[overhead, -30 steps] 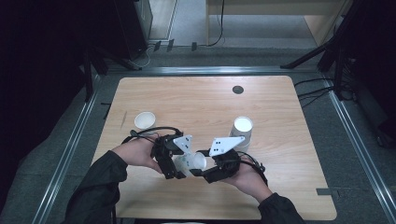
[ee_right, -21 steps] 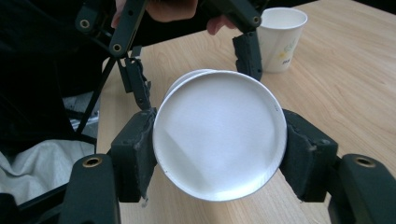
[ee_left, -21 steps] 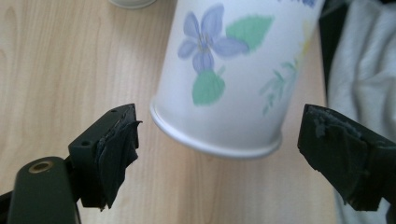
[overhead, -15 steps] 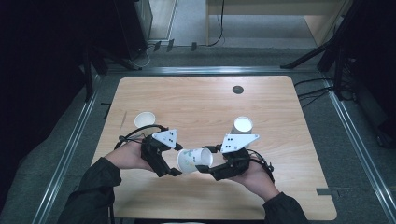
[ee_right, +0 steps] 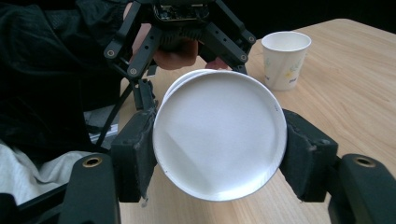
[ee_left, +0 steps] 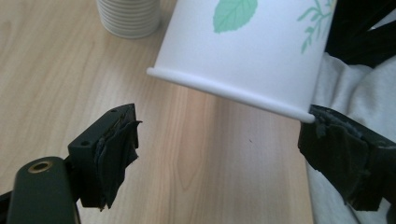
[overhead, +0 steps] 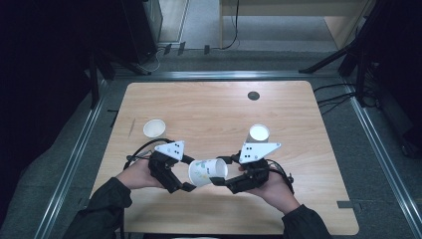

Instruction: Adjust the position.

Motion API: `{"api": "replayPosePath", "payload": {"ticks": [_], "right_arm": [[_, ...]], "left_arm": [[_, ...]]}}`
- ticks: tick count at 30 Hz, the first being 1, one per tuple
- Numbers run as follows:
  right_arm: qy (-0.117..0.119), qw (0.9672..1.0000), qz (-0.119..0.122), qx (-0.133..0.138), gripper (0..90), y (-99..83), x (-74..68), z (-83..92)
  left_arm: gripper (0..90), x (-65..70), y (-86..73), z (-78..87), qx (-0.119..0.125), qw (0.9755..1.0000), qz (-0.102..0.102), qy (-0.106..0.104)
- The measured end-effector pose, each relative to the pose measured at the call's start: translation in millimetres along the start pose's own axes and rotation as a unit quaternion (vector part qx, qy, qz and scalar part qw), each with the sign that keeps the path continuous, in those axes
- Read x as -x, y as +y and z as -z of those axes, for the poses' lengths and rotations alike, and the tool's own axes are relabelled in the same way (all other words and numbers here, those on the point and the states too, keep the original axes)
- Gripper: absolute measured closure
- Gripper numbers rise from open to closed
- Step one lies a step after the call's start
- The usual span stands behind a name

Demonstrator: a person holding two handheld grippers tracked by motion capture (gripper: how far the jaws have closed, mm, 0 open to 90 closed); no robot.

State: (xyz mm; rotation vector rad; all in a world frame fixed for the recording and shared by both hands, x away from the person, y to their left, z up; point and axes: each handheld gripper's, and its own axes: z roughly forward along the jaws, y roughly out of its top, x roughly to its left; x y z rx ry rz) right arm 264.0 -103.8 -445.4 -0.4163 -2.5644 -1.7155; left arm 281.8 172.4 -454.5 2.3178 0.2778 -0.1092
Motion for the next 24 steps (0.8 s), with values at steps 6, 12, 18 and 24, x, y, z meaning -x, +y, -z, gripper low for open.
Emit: {"api": "replayPosePath", "payload": {"ticks": [6,12,18,24], "right_arm": [[0.009,1.0000,-0.003,-0.002,34.9,-0.7,-1.1,-3.2],[0.014,0.9999,-0.006,-0.002,34.9,-1.2,-1.8,-7.5],[0.018,0.9998,-0.005,-0.004,35.0,-1.6,-2.5,-11.1],[0.016,0.9998,-0.008,0.000,35.1,-1.5,-1.8,-11.0]], "left_arm": [[13.1,0.3,1.1,-0.3,0.026,0.9995,-0.004,-0.016],[13.4,-0.2,1.0,-4.3,0.040,0.9989,-0.006,-0.024],[14.5,1.1,1.4,-8.6,0.038,0.9989,-0.013,-0.024],[19.7,1.6,0.8,-7.9,0.042,0.9987,-0.018,-0.022]]}}
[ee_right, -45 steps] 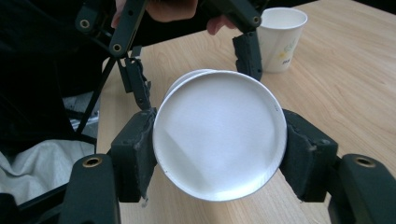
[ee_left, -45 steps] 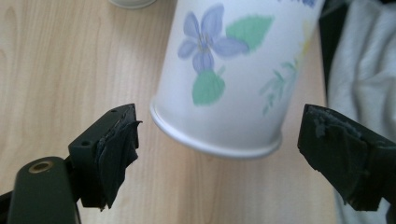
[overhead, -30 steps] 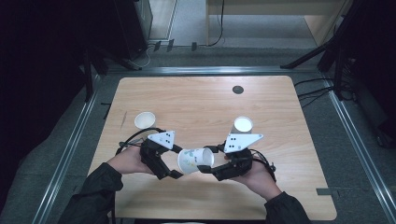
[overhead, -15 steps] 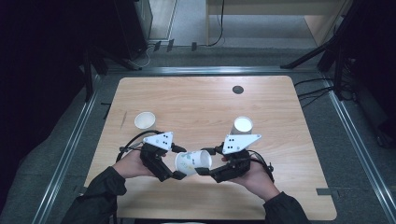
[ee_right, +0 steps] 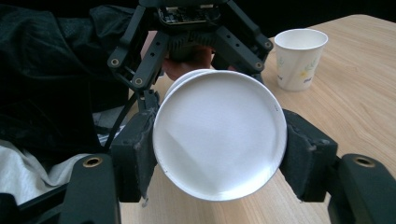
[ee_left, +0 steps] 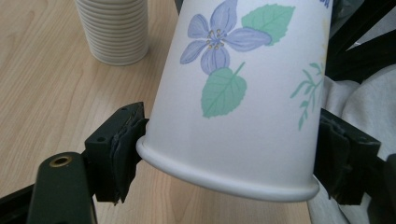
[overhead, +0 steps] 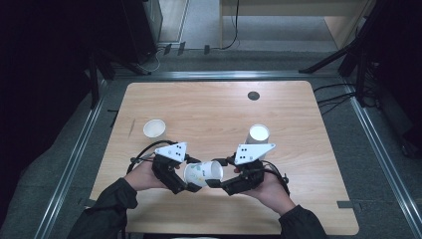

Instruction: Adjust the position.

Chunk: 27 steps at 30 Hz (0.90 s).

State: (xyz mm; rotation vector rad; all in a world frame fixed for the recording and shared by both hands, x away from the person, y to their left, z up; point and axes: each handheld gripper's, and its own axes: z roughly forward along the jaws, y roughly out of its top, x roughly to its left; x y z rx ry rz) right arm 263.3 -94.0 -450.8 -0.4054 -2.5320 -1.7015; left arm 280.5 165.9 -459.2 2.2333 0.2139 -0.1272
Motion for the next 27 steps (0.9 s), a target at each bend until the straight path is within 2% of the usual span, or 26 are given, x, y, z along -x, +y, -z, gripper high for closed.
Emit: {"api": "replayPosePath", "payload": {"ticks": [17,27], "right_arm": [[0.004,1.0000,-0.006,-0.002,34.4,-0.6,1.0,0.4],[-0.010,0.9999,-0.004,-0.002,26.5,-0.5,2.3,3.3]], "left_arm": [[23.8,1.5,0.4,4.5,-0.001,0.9999,-0.014,0.008],[24.0,-0.3,1.1,14.2,-0.007,0.9998,-0.011,0.016]]}}
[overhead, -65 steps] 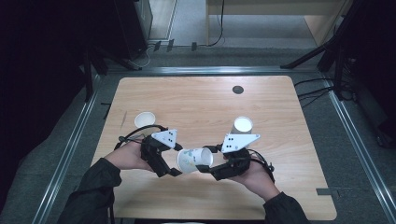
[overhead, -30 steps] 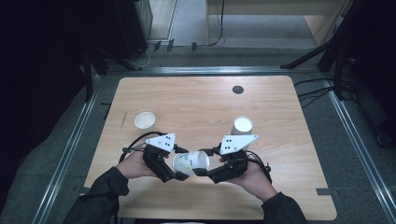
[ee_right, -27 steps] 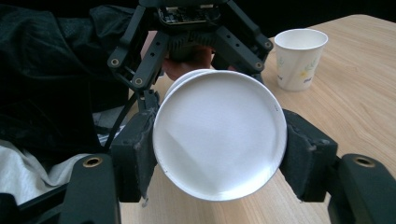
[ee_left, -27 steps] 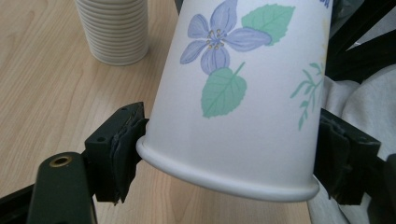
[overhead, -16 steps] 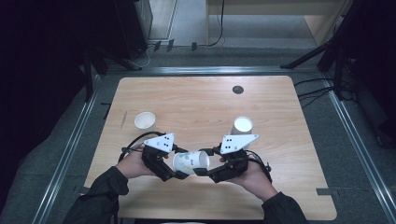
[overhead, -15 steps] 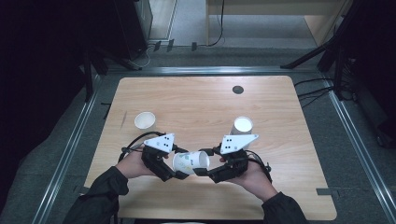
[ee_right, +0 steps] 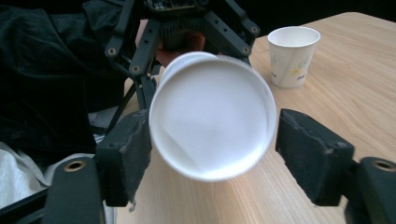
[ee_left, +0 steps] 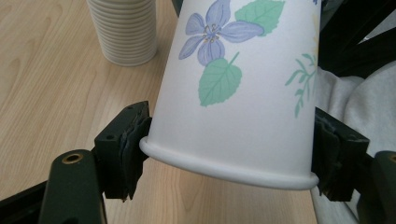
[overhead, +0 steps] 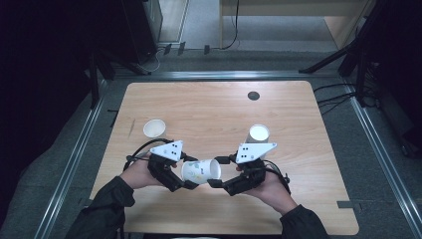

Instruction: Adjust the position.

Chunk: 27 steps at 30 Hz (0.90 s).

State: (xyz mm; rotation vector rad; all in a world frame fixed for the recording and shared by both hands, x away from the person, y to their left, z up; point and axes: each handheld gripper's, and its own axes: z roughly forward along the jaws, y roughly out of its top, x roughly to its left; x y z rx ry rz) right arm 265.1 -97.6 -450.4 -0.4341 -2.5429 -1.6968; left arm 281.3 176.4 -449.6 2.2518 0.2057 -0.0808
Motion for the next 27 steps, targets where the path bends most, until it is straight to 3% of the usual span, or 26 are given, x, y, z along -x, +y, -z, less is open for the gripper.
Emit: {"api": "replayPosePath", "payload": {"ticks": [3,8,13,18,22,24,27], "right_arm": [[-0.008,0.9999,0.003,-0.007,25.9,-0.5,-0.9,2.5],[-0.029,0.9993,0.005,-0.023,25.8,-2.3,-3.3,3.9],[-0.039,0.9986,0.003,-0.036,25.9,-3.9,-4.6,3.5],[-0.048,0.9981,-0.002,-0.040,26.3,-4.3,-3.1,3.8],[-0.050,0.9978,-0.003,-0.044,26.5,-4.6,-2.7,1.9],[-0.049,0.9977,-0.001,-0.046,26.5,-4.6,-2.9,0.7],[-0.048,0.9977,0.001,-0.048,26.5,-4.8,-3.1,-1.6]], "left_arm": [[24.0,-0.7,3.3,7.6,-0.015,0.9997,-0.008,0.016],[24.0,-3.2,13.6,19.3,-0.032,0.9992,-0.008,0.021],[23.9,-5.4,26.2,26.1,-0.065,0.9976,-0.014,0.020],[23.9,-13.9,37.4,32.1,-0.090,0.9959,-0.004,0.009],[23.9,-19.5,49.8,34.3,-0.131,0.9914,-0.002,0.008],[23.9,-18.5,53.6,33.8,-0.145,0.9892,-0.011,0.020],[23.9,-16.2,56.3,32.1,-0.157,0.9871,-0.021,0.022]]}}
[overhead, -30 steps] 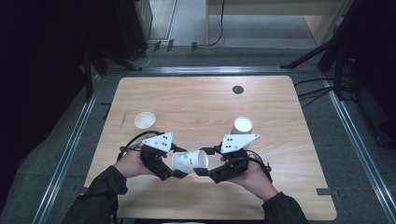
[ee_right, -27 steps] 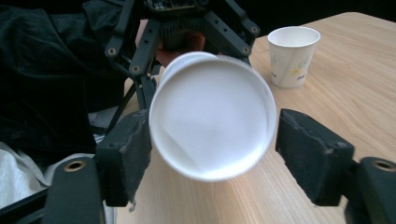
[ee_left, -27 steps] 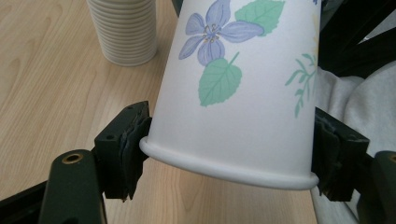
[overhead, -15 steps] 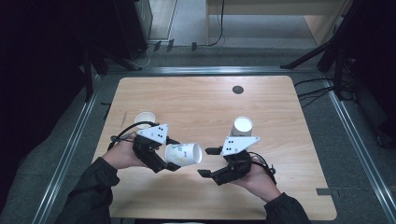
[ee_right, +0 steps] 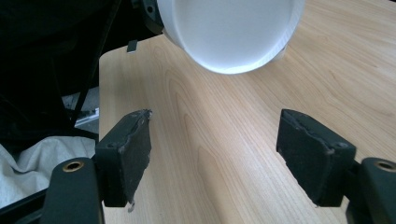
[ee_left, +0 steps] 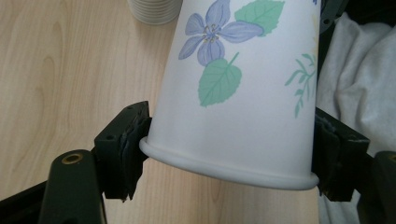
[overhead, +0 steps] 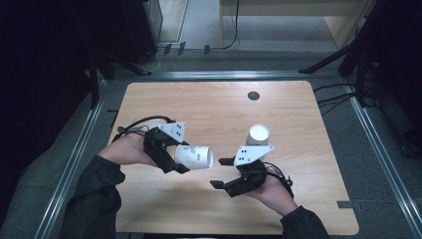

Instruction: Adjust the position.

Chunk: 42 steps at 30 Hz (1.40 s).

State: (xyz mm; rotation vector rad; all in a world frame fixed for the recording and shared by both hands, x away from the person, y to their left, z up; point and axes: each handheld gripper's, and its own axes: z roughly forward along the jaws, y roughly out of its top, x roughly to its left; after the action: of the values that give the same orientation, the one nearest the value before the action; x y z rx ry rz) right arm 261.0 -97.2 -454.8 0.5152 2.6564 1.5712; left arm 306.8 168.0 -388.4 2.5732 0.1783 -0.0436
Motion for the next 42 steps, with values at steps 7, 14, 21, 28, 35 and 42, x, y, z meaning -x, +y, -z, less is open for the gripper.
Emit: {"api": "replayPosePath", "payload": {"ticks": [7,14,21,28,35,42], "right_arm": [[0.003,0.9999,0.007,-0.008,26.7,-0.6,-1.5,-5.1],[0.002,0.9999,0.009,-0.011,26.8,-0.7,-1.4,-7.9],[0.002,0.9998,0.010,-0.016,26.8,-2.0,-1.2,-11.6],[0.003,0.9997,0.014,-0.022,26.9,-3.1,-0.5,-19.2],[0.005,0.9994,0.017,-0.030,27.0,-4.2,0.3,-31.1],[0.009,0.9992,0.024,-0.031,28.4,-5.6,0.9,-38.8]], "left_arm": [[23.9,4.6,1.4,-10.5,-0.048,0.9987,-0.014,0.006],[23.9,5.7,0.8,-27.2,-0.088,0.9958,-0.024,0.005],[23.9,7.4,4.6,-44.5,-0.134,0.9903,-0.037,0.009],[23.9,9.3,8.3,-55.9,-0.167,0.9847,-0.046,0.017],[23.9,10.5,8.4,-61.0,-0.183,0.9820,-0.041,0.020],[23.8,13.3,11.0,-63.2,-0.188,0.9813,-0.040,0.014]]}}
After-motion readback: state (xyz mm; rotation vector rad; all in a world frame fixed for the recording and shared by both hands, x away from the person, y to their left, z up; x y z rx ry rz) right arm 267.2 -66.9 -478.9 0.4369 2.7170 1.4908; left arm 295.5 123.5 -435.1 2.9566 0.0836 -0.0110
